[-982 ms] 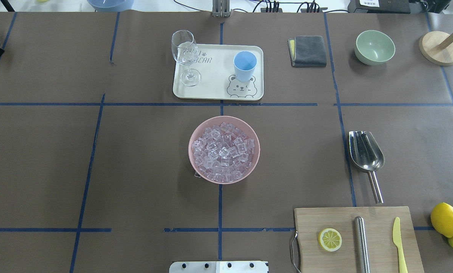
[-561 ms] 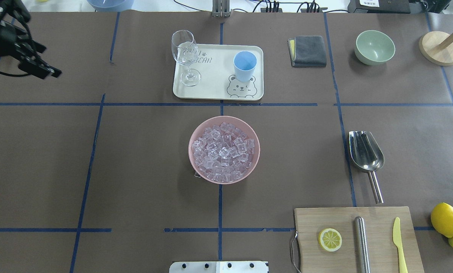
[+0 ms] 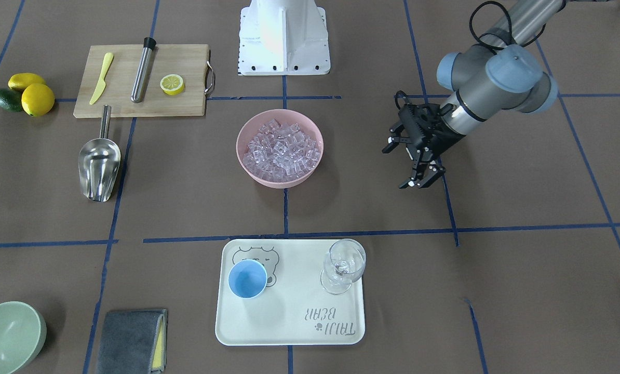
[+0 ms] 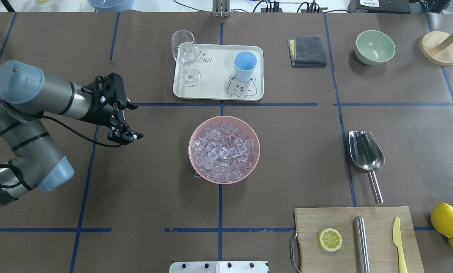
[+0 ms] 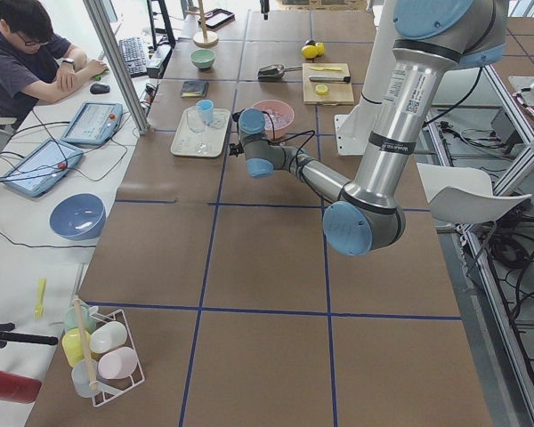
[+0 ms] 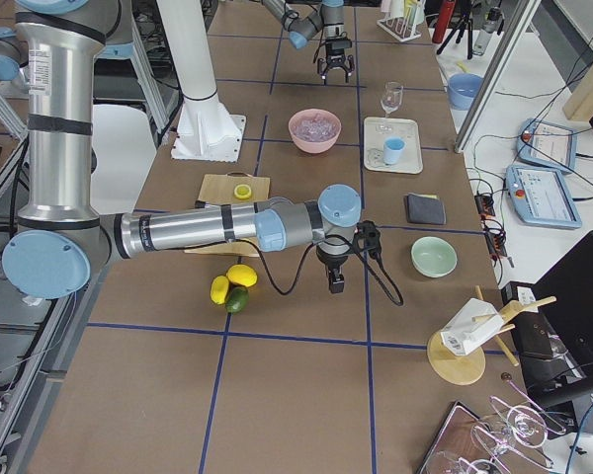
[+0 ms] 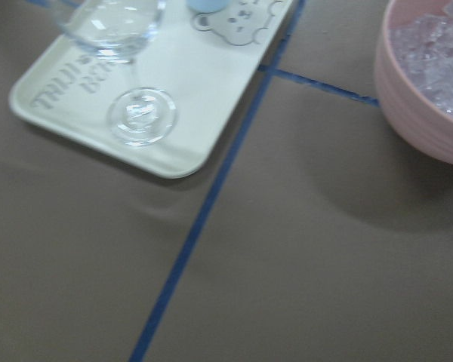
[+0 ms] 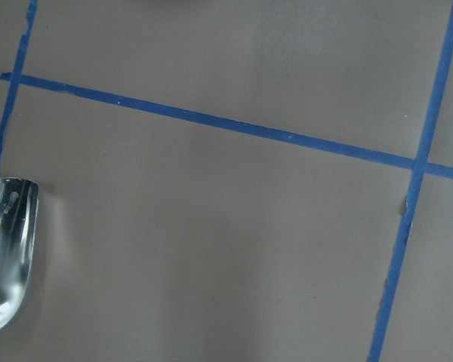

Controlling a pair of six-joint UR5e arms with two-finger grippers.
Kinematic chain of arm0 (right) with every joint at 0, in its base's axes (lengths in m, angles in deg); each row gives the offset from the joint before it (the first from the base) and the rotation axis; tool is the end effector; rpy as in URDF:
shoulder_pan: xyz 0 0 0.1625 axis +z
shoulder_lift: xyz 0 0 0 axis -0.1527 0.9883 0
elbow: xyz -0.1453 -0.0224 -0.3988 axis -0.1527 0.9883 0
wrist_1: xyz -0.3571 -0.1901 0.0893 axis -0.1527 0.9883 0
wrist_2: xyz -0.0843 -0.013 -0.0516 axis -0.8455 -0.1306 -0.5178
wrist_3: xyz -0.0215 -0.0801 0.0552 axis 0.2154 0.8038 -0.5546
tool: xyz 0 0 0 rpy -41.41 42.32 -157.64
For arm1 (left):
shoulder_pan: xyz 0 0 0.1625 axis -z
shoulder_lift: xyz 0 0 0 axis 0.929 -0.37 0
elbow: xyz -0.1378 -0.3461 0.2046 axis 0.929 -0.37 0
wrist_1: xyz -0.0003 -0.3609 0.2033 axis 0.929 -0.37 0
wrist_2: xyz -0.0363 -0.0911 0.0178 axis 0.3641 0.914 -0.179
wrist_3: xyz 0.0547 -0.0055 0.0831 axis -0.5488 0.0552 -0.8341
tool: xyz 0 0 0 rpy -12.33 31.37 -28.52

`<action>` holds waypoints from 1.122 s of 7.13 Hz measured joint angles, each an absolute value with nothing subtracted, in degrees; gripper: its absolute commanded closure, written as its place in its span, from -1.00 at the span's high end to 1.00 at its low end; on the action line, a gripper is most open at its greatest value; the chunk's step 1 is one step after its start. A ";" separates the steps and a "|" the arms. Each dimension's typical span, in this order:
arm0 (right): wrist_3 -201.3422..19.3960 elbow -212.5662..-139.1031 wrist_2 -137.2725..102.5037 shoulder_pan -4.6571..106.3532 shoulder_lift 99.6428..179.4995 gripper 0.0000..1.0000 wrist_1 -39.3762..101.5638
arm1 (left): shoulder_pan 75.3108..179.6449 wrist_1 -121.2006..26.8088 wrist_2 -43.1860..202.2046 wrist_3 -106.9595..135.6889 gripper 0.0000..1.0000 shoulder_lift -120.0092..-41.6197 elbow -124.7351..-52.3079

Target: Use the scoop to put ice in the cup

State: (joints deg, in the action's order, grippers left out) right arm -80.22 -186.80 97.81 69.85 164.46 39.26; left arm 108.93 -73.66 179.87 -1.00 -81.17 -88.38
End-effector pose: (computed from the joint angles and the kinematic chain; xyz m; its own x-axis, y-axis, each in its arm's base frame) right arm -0.0339 -0.4680 0.5633 0.6331 -0.2147 0.7437 0.1284 0.9766 0.1727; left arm 0.4188 -0.4658 0.3514 0.1662 0.9762 -0.1391 -0.2172 0.1738 0.9605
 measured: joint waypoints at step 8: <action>-114.34 -192.72 90.60 53.88 169.97 1.00 17.80 | 99.73 -88.14 175.69 -1.09 1.00 -88.94 -76.78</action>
